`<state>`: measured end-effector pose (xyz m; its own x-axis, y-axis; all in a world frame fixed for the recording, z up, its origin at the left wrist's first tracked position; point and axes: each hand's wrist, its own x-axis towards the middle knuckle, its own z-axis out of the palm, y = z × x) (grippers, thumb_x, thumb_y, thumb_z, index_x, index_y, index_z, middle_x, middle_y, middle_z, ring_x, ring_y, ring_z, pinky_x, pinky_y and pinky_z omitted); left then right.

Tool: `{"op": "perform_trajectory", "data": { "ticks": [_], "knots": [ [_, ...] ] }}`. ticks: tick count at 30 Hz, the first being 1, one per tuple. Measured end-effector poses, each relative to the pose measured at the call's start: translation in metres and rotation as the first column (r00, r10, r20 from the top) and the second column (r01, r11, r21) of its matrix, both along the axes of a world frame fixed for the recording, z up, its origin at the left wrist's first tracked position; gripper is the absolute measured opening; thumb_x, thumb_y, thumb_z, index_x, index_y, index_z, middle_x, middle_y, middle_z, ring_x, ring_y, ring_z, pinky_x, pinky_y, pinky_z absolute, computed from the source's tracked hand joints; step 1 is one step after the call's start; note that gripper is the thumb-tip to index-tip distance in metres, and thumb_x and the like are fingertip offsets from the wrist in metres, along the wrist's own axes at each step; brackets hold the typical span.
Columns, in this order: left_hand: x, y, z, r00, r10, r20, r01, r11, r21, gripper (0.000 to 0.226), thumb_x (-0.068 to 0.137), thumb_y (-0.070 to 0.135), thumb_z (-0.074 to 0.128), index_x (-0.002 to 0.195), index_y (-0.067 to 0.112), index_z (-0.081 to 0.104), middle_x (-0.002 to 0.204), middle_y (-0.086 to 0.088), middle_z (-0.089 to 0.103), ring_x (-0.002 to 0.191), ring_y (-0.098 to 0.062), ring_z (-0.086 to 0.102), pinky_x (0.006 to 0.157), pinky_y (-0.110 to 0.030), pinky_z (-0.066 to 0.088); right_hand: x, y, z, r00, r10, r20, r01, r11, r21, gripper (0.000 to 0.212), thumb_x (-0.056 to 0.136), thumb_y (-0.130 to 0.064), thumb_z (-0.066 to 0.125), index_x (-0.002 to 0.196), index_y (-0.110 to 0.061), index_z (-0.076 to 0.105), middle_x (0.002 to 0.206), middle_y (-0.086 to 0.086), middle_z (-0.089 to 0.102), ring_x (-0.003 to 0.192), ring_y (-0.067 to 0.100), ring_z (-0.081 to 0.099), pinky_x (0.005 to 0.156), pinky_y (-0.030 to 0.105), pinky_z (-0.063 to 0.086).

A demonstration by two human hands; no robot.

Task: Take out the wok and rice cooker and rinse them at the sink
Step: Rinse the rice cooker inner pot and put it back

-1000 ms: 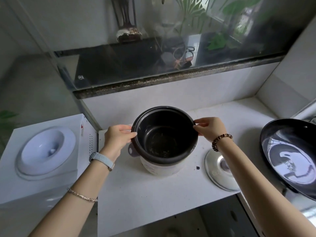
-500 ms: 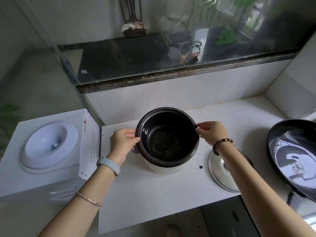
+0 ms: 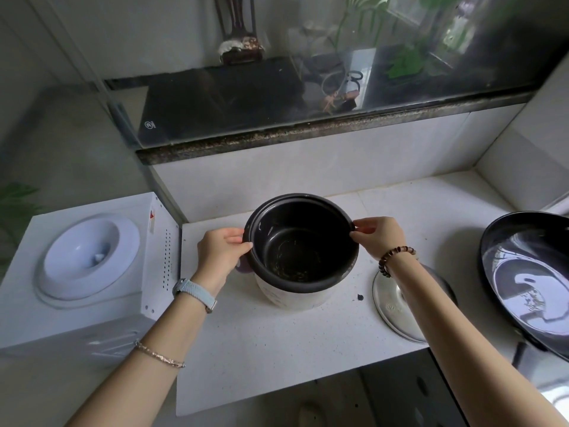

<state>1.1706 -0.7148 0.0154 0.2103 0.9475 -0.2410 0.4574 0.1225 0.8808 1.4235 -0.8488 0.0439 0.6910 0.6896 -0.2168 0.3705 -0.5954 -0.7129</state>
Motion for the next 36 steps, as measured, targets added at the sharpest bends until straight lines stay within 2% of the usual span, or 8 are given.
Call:
{"op": "perform_trajectory", "data": {
  "ticks": [3, 10, 18, 21, 24, 27, 32, 36],
  "knots": [
    [0.002, -0.001, 0.000, 1.000, -0.012, -0.019, 0.012, 1.000, -0.012, 0.034, 0.076, 0.004, 0.077, 0.109, 0.010, 0.072, 0.097, -0.006, 0.072, 0.091, -0.020, 0.068, 0.074, -0.027, 0.054, -0.001, 0.001, -0.002, 1.000, 0.002, -0.004, -0.002, 1.000, 0.002, 0.028, 0.080, -0.007, 0.066, 0.107, -0.011, 0.073, 0.099, 0.009, 0.073, 0.093, 0.021, 0.066, 0.075, 0.021, 0.043],
    [0.000, -0.006, -0.001, 0.999, -0.014, -0.031, 0.014, 1.000, -0.020, 0.033, 0.078, 0.004, 0.075, 0.110, 0.010, 0.071, 0.099, -0.004, 0.072, 0.093, -0.019, 0.067, 0.076, -0.026, 0.052, -0.003, -0.001, -0.006, 0.999, 0.030, 0.013, -0.030, 0.999, 0.015, 0.027, 0.080, -0.004, 0.067, 0.105, -0.009, 0.073, 0.099, 0.009, 0.073, 0.093, 0.021, 0.067, 0.075, 0.021, 0.045],
    [0.001, -0.018, 0.000, 0.998, 0.008, -0.062, -0.004, 0.999, 0.054, 0.033, 0.082, 0.008, 0.073, 0.115, 0.009, 0.068, 0.106, -0.005, 0.071, 0.095, -0.018, 0.067, 0.090, -0.038, 0.055, -0.004, -0.010, -0.013, 0.998, 0.032, -0.047, -0.029, 0.997, 0.067, 0.041, 0.082, -0.010, 0.068, 0.122, -0.010, 0.061, 0.113, 0.008, 0.068, 0.093, 0.018, 0.065, 0.084, 0.028, 0.050],
    [0.001, -0.028, 0.005, 0.998, 0.002, -0.069, 0.009, 0.987, 0.160, 0.036, 0.084, 0.011, 0.071, 0.119, 0.008, 0.065, 0.115, -0.007, 0.068, 0.102, -0.018, 0.064, 0.094, -0.034, 0.051, -0.006, -0.020, -0.010, 0.998, -0.005, -0.055, 0.014, 0.986, 0.167, 0.044, 0.084, -0.018, 0.069, 0.125, -0.010, 0.057, 0.110, 0.004, 0.065, 0.090, 0.016, 0.064, 0.082, 0.026, 0.050],
    [0.004, -0.043, 0.015, 0.990, -0.074, -0.119, 0.114, 0.920, 0.376, 0.036, 0.086, 0.015, 0.069, 0.122, 0.013, 0.064, 0.120, -0.002, 0.065, 0.111, -0.015, 0.059, 0.094, -0.024, 0.043, -0.008, -0.035, -0.003, 0.999, -0.044, -0.032, 0.051, 0.957, 0.286, 0.045, 0.083, -0.026, 0.071, 0.123, -0.011, 0.058, 0.109, -0.001, 0.063, 0.094, 0.015, 0.063, 0.081, 0.022, 0.048],
    [0.015, -0.063, 0.026, 0.967, -0.182, -0.176, 0.250, 0.800, 0.546, 0.037, 0.085, 0.019, 0.070, 0.122, 0.015, 0.064, 0.119, 0.001, 0.063, 0.113, -0.015, 0.057, 0.099, -0.025, 0.042, -0.008, -0.055, 0.002, 0.998, -0.028, 0.048, 0.009, 0.936, 0.352, 0.043, 0.082, -0.026, 0.071, 0.121, -0.012, 0.058, 0.118, -0.001, 0.063, 0.101, 0.014, 0.061, 0.087, 0.024, 0.048],
    [0.045, -0.098, 0.034, 0.918, -0.302, -0.256, 0.395, 0.651, 0.648, 0.039, 0.086, 0.024, 0.069, 0.124, 0.016, 0.064, 0.122, 0.005, 0.060, 0.116, -0.011, 0.053, 0.100, -0.022, 0.039, 0.001, -0.093, 0.001, 0.980, -0.020, 0.198, -0.055, 0.930, 0.363, 0.045, 0.083, -0.025, 0.071, 0.125, -0.017, 0.056, 0.121, 0.000, 0.060, 0.106, 0.013, 0.057, 0.089, 0.021, 0.041],
    [0.074, -0.122, 0.030, 0.857, -0.378, -0.349, 0.511, 0.536, 0.672, 0.043, 0.084, 0.022, 0.071, 0.124, 0.013, 0.063, 0.123, 0.000, 0.060, 0.116, -0.021, 0.054, 0.104, -0.032, 0.039, 0.013, -0.125, -0.011, 0.956, -0.045, 0.290, -0.044, 0.955, 0.295, 0.044, 0.083, -0.022, 0.071, 0.124, -0.015, 0.056, 0.121, 0.005, 0.058, 0.109, 0.018, 0.056, 0.093, 0.026, 0.042]
  ]
}}
